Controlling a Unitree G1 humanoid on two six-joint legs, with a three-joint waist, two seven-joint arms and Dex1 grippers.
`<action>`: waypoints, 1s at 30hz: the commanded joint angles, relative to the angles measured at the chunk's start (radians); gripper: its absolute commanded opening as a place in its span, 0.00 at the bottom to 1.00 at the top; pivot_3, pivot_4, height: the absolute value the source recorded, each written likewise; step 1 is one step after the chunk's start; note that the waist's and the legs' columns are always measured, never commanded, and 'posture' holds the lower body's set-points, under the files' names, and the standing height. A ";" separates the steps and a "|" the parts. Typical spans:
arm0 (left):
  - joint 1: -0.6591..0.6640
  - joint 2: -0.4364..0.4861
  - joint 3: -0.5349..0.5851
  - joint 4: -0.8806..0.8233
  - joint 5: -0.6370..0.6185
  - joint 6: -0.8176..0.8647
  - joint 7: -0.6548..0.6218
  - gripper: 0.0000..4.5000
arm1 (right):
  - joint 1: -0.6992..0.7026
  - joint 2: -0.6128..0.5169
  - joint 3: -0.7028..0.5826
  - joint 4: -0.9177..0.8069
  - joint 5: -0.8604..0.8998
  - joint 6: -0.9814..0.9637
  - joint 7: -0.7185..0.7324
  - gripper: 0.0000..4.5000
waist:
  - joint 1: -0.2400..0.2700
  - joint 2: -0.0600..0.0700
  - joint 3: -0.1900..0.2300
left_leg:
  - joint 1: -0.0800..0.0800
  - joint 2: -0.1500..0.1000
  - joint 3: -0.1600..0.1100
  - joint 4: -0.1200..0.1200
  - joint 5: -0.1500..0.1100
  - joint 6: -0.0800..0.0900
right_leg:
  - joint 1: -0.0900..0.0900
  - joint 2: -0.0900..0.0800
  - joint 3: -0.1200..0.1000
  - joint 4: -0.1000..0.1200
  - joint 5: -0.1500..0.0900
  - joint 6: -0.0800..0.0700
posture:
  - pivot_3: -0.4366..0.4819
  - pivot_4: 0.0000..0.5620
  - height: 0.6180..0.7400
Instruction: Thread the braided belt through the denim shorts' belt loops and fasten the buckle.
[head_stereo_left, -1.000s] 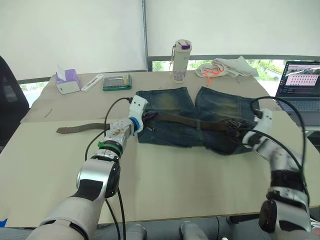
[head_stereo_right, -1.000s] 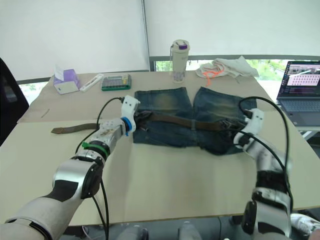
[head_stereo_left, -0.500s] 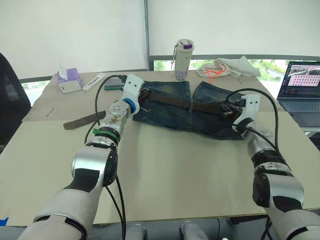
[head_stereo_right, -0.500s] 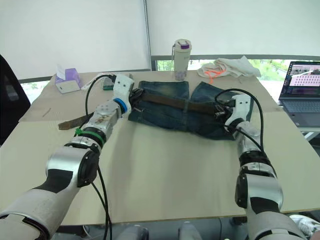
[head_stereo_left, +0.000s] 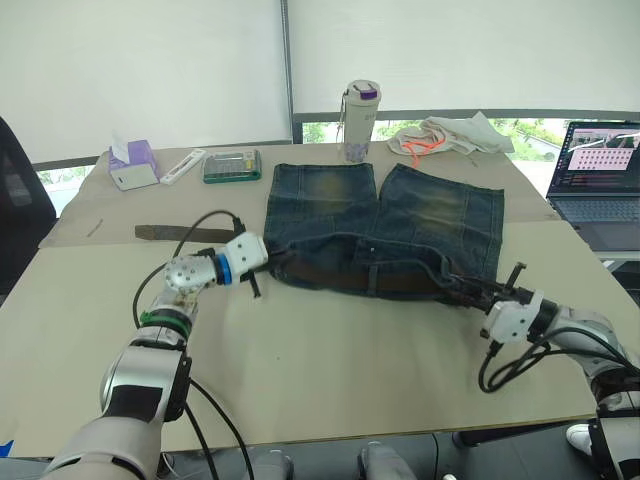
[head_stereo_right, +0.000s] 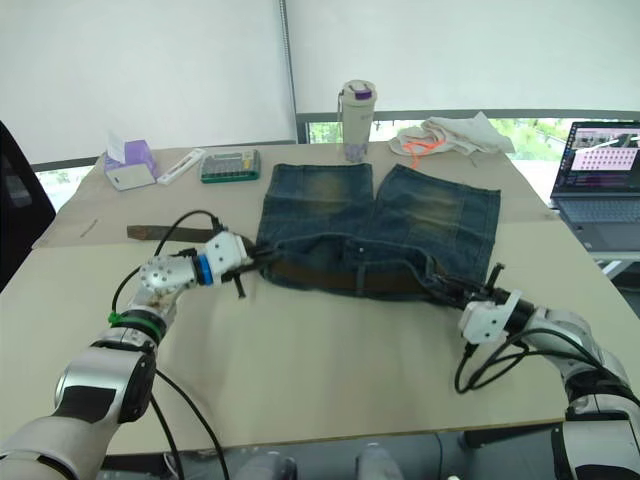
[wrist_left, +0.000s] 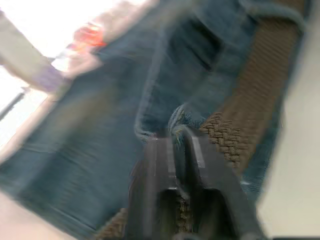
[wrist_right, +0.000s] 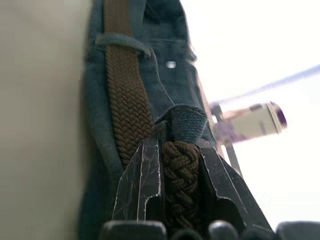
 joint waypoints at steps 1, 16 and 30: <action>0.011 0.039 0.009 -0.031 -0.039 -0.010 -0.101 0.46 | 0.021 -0.057 0.037 -0.026 -0.008 -0.071 -0.009 0.08 | 0.003 0.000 0.000 | 0.000 0.000 0.000 0.000 0.000 0.000 | 0.000 0.000 0.000 0.000 0.000 0.000 | 0.48 0.27 1.00; 0.056 0.149 0.085 -0.034 -0.154 0.175 -0.376 1.00 | 0.156 -0.274 0.396 0.009 0.315 -0.138 0.004 1.00 | -0.007 0.000 0.000 | 0.002 0.000 0.000 0.002 -0.001 0.002 | 0.003 0.000 0.000 0.002 -0.001 -0.001 | 0.48 0.27 1.00; 0.117 0.185 0.113 -0.540 -0.506 0.806 -0.503 1.00 | 0.359 -0.307 0.117 -0.984 1.409 1.420 0.373 1.00 | 0.007 0.002 -0.001 | -0.003 0.008 -0.010 0.011 -0.006 0.011 | 0.002 0.002 -0.001 0.011 -0.001 -0.002 | 0.48 0.27 1.00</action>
